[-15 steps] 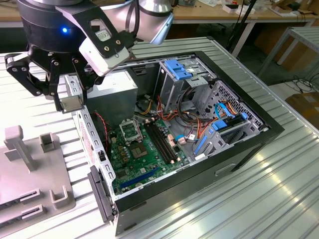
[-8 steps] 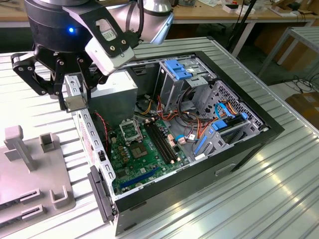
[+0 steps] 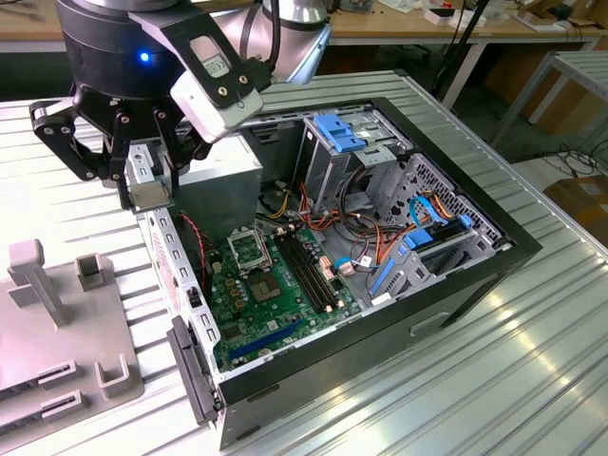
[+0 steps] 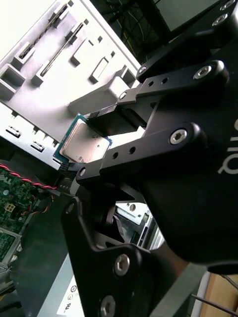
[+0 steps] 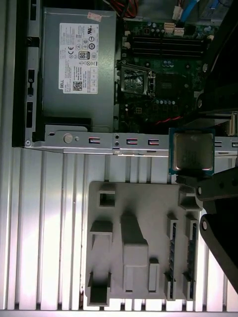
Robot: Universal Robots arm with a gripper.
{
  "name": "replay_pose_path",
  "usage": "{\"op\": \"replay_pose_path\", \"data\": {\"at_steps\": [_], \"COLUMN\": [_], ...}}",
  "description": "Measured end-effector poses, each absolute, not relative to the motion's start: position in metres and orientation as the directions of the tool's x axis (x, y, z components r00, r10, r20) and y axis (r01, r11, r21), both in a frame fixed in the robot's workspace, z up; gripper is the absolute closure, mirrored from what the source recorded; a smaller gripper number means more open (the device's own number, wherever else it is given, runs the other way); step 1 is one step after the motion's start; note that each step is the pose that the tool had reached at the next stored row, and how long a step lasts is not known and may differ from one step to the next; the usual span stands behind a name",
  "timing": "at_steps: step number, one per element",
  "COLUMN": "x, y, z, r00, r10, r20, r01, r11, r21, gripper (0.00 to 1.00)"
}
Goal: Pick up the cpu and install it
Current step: 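Pick up the cpu and move it towards the insertion slot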
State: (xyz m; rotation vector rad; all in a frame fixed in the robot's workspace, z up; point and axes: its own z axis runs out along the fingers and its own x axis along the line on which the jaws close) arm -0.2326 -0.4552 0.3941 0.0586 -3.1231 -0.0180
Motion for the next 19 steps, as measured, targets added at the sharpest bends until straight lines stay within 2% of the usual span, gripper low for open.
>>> {"op": "replay_pose_path", "data": {"at_steps": [19], "x": [-0.2236], "y": [-0.4585], "z": [0.394], "r00": [-0.999], "r10": [-0.038], "r20": [0.018], "r01": [-0.037], "r11": [0.999], "r21": [0.012], "gripper": [0.53]}}
